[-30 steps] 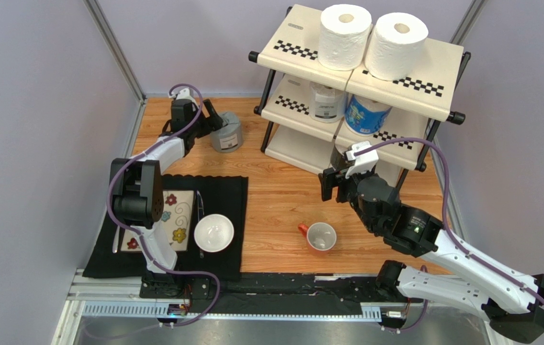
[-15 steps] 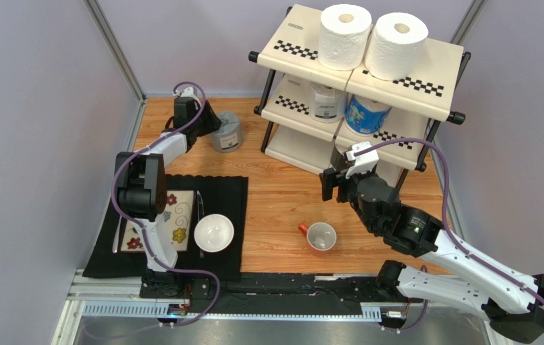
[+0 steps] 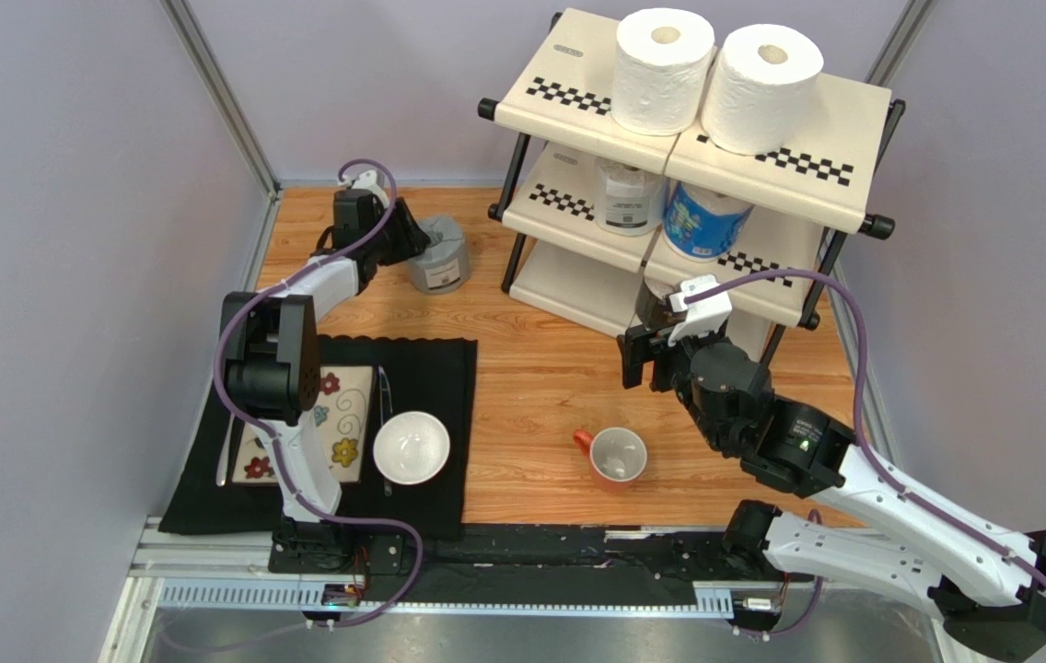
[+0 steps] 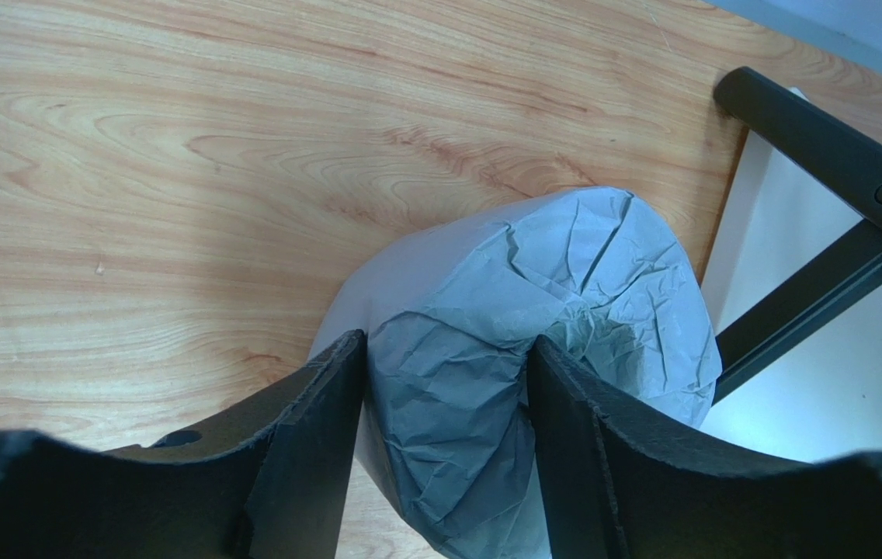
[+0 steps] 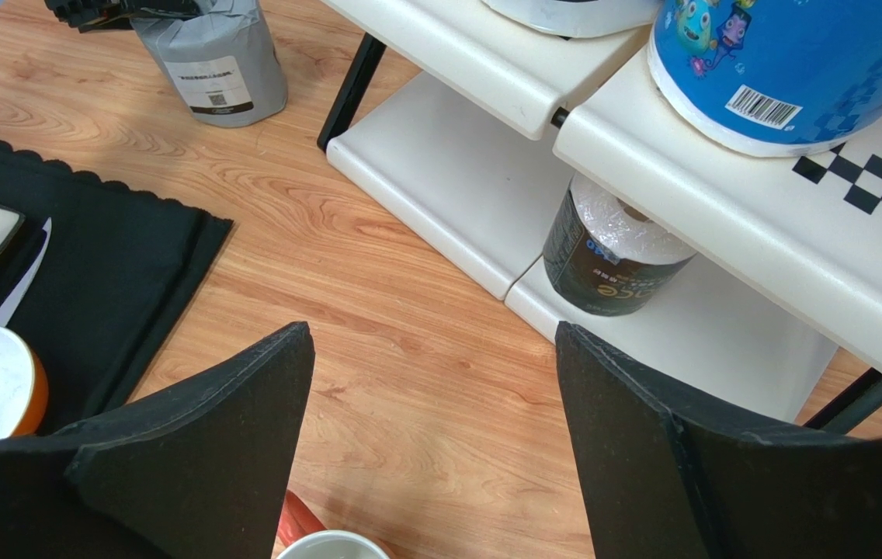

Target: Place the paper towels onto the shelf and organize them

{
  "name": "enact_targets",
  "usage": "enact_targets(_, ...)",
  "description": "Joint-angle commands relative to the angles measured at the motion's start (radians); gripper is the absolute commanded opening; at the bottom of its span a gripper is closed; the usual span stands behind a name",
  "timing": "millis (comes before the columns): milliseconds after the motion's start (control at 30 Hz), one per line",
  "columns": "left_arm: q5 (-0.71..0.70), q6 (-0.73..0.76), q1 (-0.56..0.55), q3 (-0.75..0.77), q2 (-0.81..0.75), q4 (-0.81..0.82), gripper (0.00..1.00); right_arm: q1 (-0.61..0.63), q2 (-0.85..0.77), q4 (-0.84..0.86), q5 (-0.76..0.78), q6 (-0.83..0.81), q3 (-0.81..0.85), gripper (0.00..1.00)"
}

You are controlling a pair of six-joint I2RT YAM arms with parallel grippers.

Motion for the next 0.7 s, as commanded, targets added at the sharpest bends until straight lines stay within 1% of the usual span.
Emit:
enact_targets(0,0.051,0.036,0.005,-0.001,0.025,-0.033,0.50,0.003,-0.021,0.014,0.027,0.004,-0.012,0.80)
enact_targets(33,0.059,0.036,0.005,-0.005,0.020,-0.033,0.45,0.003,-0.021,0.014,0.026,0.002,-0.012,0.80)
enact_targets(67,0.065,0.032,0.005,-0.008,0.019,-0.030,0.37,0.003,-0.020,0.014,0.026,0.001,-0.009,0.80)
enact_targets(167,0.090,0.016,0.005,-0.020,-0.001,-0.021,0.27,0.005,-0.017,0.011,0.029,0.002,-0.003,0.80)
enact_targets(367,0.100,-0.001,0.005,-0.054,-0.115,-0.008,0.27,0.003,-0.017,-0.017,0.017,0.031,0.022,0.80)
enact_targets(667,0.208,-0.044,0.004,-0.104,-0.366,-0.015,0.25,0.005,-0.018,-0.067,0.021,0.045,0.088,0.80)
